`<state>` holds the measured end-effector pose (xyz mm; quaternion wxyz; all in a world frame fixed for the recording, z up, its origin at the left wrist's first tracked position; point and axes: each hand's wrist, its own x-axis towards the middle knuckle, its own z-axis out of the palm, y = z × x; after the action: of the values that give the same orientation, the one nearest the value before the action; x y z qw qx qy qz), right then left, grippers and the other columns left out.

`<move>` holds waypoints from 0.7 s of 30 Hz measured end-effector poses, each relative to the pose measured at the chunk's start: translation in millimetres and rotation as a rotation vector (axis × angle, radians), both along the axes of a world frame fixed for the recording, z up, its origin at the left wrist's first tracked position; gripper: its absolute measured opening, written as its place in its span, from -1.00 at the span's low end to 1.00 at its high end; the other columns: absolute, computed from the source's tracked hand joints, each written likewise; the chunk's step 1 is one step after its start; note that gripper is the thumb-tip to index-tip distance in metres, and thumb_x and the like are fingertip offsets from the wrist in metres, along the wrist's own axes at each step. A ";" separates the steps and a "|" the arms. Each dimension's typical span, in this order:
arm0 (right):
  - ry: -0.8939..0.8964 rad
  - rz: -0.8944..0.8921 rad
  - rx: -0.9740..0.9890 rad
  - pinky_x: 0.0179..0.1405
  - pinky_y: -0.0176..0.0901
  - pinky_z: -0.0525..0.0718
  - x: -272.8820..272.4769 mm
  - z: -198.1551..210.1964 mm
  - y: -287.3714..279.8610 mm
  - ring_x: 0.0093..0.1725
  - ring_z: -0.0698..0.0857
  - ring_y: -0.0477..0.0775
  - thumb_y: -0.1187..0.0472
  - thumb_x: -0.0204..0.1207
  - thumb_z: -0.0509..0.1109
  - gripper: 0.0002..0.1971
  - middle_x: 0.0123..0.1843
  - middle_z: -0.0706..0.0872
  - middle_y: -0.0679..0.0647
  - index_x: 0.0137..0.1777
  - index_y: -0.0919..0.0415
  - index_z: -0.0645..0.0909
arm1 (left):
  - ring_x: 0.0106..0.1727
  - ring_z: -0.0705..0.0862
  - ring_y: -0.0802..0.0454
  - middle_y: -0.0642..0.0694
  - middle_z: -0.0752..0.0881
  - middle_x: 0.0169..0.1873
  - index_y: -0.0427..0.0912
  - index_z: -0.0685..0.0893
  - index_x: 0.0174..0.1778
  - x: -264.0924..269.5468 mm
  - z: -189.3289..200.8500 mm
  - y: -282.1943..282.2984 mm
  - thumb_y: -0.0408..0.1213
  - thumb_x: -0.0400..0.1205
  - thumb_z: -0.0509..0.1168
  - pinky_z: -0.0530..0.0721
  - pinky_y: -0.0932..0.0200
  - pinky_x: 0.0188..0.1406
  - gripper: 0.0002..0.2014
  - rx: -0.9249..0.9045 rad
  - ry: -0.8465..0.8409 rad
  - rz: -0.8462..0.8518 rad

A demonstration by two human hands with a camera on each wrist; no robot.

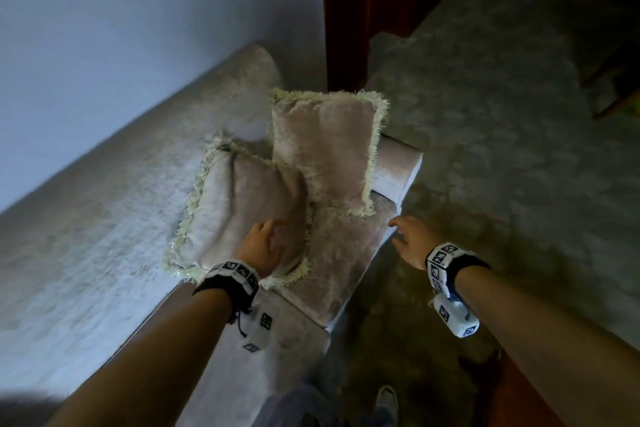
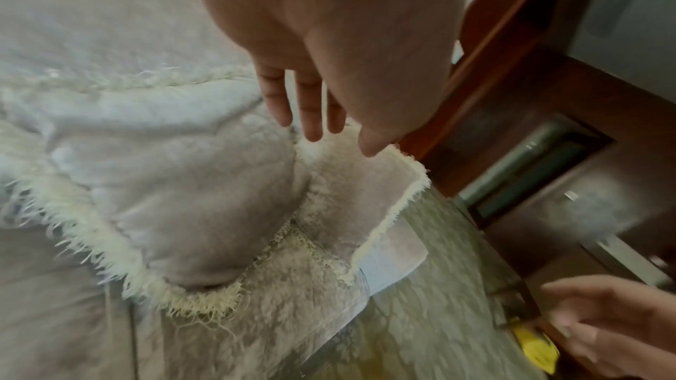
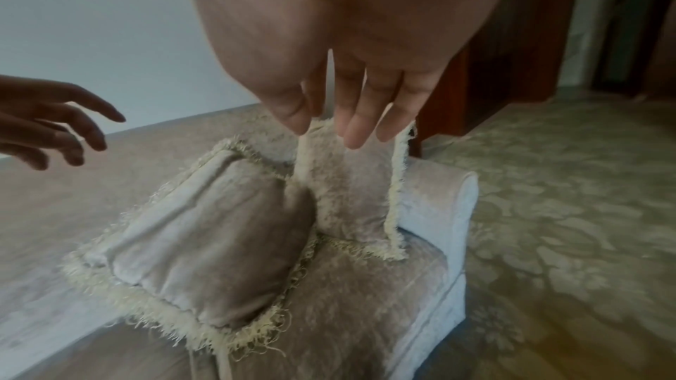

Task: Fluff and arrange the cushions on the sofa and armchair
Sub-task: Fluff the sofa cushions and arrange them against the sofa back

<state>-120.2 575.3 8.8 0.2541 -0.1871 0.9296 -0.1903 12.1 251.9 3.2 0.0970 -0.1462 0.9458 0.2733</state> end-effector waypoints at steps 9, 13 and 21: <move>-0.142 0.144 0.015 0.13 0.14 0.71 -66.4 -68.2 -106.5 0.22 0.66 0.14 0.07 0.63 0.29 -0.53 0.50 0.46 0.07 0.53 -0.08 0.33 | 0.14 0.64 -0.10 -0.13 0.50 0.27 0.22 0.29 0.48 -25.1 -38.2 -114.5 -0.07 0.63 0.28 0.69 -0.14 0.13 -0.50 -0.157 -0.213 0.154; -0.217 0.149 0.062 0.22 0.16 0.68 -93.6 -108.0 -149.7 0.35 0.61 0.20 0.04 0.57 0.35 -0.37 0.60 0.37 0.08 0.60 -0.19 0.18 | 0.21 0.58 -0.19 -0.16 0.50 0.27 0.20 0.24 0.52 -76.6 -63.5 -176.3 -0.04 0.63 0.26 0.65 -0.13 0.11 -0.46 -0.291 -0.256 0.017; -0.322 0.143 0.092 0.35 0.02 0.58 -138.1 -219.4 -219.2 0.46 0.50 0.20 0.03 0.57 0.40 -0.33 0.58 0.42 0.15 0.63 -0.11 0.20 | 0.46 0.24 -0.44 -0.40 0.14 0.49 0.26 0.01 0.64 -138.6 -146.9 -262.8 0.14 0.28 0.58 0.59 -0.37 0.20 0.10 -0.481 -0.333 0.001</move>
<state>-258.3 356.1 -210.6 0.4206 -0.2080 0.8691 -0.1564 -126.5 -10.9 -143.8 0.2131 -0.2084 0.9544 0.0138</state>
